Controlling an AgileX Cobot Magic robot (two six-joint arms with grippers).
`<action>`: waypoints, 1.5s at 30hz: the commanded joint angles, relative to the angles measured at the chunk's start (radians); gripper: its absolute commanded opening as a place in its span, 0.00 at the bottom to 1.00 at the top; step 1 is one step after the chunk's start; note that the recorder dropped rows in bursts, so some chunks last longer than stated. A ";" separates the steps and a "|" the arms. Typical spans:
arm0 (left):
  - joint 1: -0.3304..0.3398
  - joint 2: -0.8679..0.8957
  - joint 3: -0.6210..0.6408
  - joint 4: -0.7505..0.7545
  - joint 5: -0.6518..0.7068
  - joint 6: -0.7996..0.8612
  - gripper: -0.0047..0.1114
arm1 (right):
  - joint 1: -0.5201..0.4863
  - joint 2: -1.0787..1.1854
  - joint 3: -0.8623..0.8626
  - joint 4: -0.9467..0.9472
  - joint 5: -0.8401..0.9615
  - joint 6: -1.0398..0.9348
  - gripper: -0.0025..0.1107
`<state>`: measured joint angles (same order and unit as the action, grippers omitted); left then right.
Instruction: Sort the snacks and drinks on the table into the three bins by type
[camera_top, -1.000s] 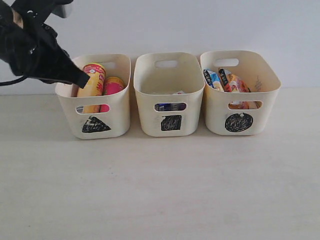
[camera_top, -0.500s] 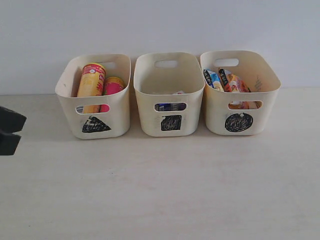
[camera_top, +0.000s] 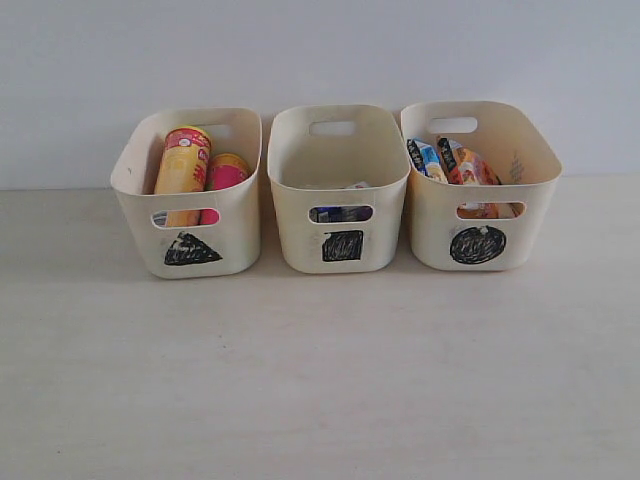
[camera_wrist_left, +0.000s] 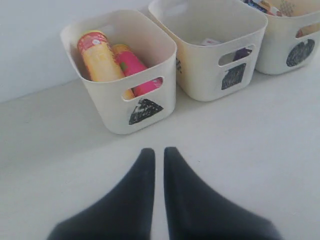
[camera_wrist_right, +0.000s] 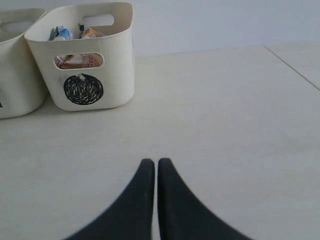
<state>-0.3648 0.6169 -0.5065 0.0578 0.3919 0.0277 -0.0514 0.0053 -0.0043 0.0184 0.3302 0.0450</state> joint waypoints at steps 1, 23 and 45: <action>0.057 -0.081 0.079 -0.017 -0.087 -0.013 0.08 | 0.002 -0.005 0.004 -0.001 -0.008 0.001 0.02; 0.377 -0.492 0.404 -0.024 -0.209 -0.013 0.08 | 0.002 -0.005 0.004 -0.001 -0.008 0.001 0.02; 0.494 -0.617 0.506 -0.044 -0.202 -0.013 0.08 | 0.002 -0.005 0.004 -0.001 -0.008 0.001 0.02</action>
<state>0.1270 0.0039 -0.0035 0.0259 0.1680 0.0260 -0.0514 0.0053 -0.0043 0.0184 0.3302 0.0450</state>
